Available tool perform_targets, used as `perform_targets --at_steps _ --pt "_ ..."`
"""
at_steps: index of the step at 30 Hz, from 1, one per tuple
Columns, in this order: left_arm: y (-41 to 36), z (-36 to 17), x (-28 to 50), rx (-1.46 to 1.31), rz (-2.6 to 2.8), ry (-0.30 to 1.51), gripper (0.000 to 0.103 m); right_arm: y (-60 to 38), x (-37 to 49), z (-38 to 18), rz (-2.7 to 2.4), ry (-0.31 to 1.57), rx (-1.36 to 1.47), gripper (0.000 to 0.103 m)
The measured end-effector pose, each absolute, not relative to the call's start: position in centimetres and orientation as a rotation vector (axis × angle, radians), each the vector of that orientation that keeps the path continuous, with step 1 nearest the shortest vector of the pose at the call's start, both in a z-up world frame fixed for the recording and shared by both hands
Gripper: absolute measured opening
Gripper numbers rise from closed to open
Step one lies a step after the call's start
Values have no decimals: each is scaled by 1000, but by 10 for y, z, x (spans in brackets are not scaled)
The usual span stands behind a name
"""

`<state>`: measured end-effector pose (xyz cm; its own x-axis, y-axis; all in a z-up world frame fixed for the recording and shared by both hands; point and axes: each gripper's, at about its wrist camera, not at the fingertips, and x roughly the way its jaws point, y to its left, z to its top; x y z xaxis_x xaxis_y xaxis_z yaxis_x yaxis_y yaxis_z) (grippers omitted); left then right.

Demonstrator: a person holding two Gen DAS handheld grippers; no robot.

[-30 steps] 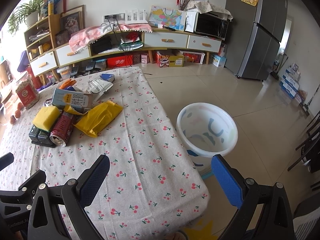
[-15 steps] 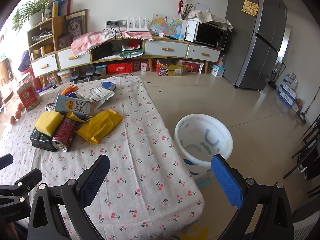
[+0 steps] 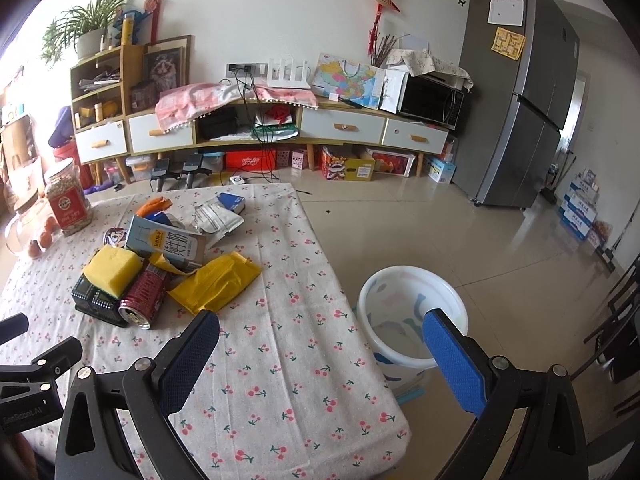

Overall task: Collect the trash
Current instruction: 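Grasp the light blue milk carton with the left gripper while the right grasps the yellow wrapper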

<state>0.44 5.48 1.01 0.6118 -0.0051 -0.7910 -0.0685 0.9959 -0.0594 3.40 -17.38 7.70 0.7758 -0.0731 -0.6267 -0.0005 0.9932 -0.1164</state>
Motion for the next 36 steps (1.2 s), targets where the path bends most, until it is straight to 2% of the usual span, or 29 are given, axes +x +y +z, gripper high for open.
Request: perform_targets --at_steps 7,14,20,26,30,34,35,36 --pt "71 17 15 -105 63 916 99 -158 45 86 11 666 -135 103" --pt "89 57 60 -68 62 872 99 -141 74 130 274 530 -64 103" --pt "97 53 117 -57 30 923 99 -136 176 129 319 708 -6 103" --pt "94 8 163 -140 -76 1040 99 -161 225 38 346 1051 199 103" --pt "88 -17 191 -179 -101 1111 83 -171 241 5 331 1163 286 103" --pt "88 -33 201 -240 -137 1139 79 -172 248 -23 318 1242 325 102" --pt "86 -37 201 -251 -144 1150 69 -169 251 -30 323 1259 324 102" --pt "86 -40 202 -263 -155 1167 52 -166 251 -35 329 1275 325 102"
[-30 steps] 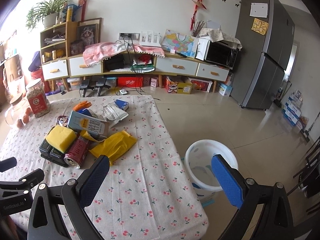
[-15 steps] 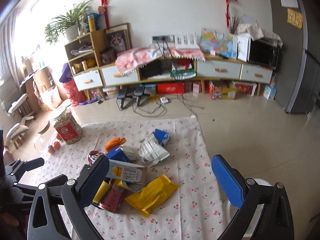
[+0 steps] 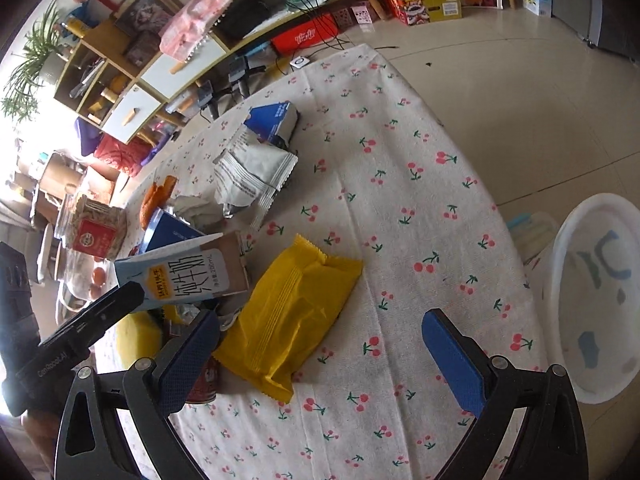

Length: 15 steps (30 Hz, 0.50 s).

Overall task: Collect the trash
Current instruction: 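Grasp the light blue milk carton with the left gripper while the right grasps the yellow wrapper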

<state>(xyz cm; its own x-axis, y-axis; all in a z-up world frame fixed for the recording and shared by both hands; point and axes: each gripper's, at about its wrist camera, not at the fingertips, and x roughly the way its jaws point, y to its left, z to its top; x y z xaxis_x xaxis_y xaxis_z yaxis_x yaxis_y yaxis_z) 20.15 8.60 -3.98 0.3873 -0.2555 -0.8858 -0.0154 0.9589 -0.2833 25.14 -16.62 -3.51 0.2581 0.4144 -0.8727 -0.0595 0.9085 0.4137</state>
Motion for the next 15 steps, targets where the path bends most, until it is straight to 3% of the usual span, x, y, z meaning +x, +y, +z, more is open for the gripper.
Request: perform_targets --at_steps 3,6,10,12,13,15 --pt "87 -38 198 -316 -193 1159 46 -156 252 -48 342 1324 321 101" --pt "87 -26 193 -337 -221 1123 42 -146 251 -55 345 1336 310 94" --pt "83 -17 188 -331 -231 1093 41 -143 249 -63 354 1353 309 61" --pt "83 -14 185 -348 -242 1082 41 -146 246 -61 355 1340 307 34" --pt "83 -12 184 -358 -250 1073 41 -148 246 -61 354 1343 313 13" --pt "80 -7 181 -361 -261 1059 41 -156 245 -59 360 1328 350 7"
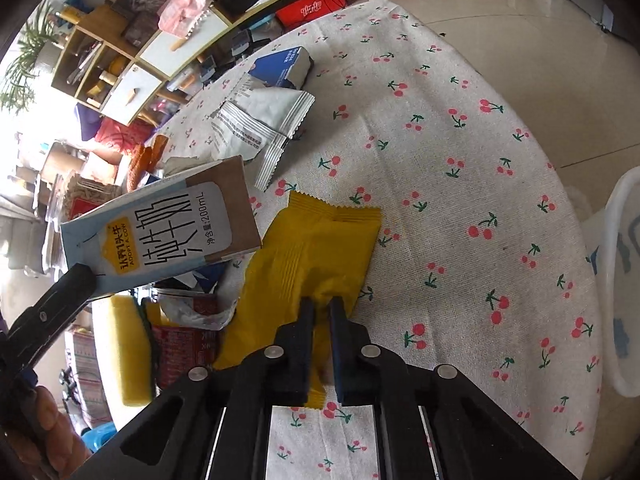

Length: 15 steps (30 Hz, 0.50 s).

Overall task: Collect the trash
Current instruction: 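Grasp the light blue milk carton with the left gripper while the right grasps the yellow wrapper, then carry both items over the white bucket and open both grippers to drop them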

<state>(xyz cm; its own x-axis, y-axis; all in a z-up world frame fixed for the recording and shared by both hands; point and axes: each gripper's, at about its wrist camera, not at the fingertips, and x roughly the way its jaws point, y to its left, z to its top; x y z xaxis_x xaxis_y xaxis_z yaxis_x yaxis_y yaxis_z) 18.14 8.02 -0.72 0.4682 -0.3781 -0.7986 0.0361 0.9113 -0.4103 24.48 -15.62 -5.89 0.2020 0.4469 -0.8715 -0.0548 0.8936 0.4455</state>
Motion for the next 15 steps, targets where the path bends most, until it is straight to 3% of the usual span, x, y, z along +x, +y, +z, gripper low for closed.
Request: perform_targets --at_steps 7,10,12,14,15 --pt "80 2 176 -370 -255 1018 41 -181 235 -35 354 1257 359 4" --pt "83 7 172 -371 -230 992 41 -180 233 -32 343 1251 327 9" --pt "89 10 167 -396 -221 975 41 -174 232 -40 301 1275 303 27" --pt "96 11 161 -402 -194 961 41 -158 234 -50 297 1321 297 84" --pt "100 12 158 -404 -183 956 41 -151 232 -54 311 1322 294 85"
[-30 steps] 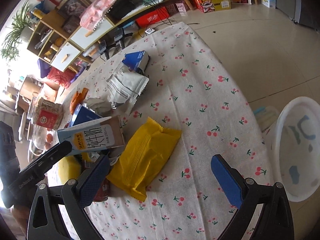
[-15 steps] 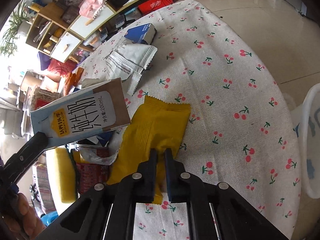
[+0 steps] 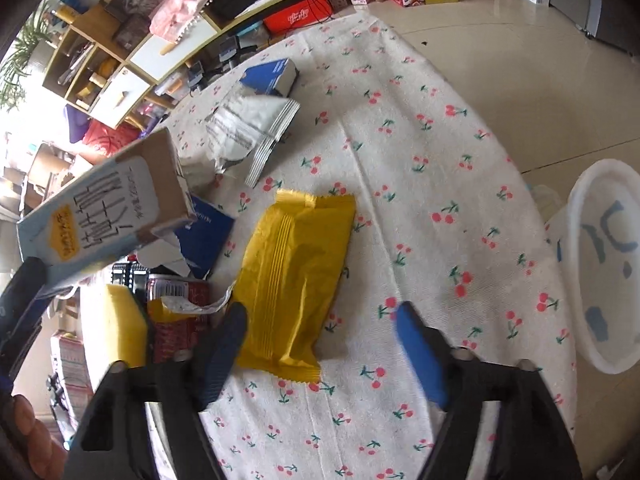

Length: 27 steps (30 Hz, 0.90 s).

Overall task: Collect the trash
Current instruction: 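Carry both items over the white bucket and open both grippers to drop them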

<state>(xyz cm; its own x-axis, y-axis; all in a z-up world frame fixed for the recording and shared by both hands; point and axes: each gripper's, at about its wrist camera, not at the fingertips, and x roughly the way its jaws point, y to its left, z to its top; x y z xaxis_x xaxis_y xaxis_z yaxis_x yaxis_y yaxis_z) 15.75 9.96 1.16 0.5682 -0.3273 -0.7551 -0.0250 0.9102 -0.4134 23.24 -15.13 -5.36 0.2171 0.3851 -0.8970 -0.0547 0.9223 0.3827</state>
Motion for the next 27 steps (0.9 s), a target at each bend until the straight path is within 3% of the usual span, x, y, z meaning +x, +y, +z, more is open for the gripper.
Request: perform_targets --at_steps 4,8,9,11,27 --pt "114 10 148 -446 -175 951 41 -129 226 -61 357 1328 236 83" --pt "117 11 146 -463 -166 940 41 -118 215 -65 342 1304 134 39" --pt "116 11 145 -467 -171 942 41 -120 214 -64 348 1309 148 38" --pt "113 11 143 -463 -179 940 41 -128 211 -59 360 1314 181 21" --pt "45 13 143 -361 -282 923 41 -298 208 34 250 1133 385 20"
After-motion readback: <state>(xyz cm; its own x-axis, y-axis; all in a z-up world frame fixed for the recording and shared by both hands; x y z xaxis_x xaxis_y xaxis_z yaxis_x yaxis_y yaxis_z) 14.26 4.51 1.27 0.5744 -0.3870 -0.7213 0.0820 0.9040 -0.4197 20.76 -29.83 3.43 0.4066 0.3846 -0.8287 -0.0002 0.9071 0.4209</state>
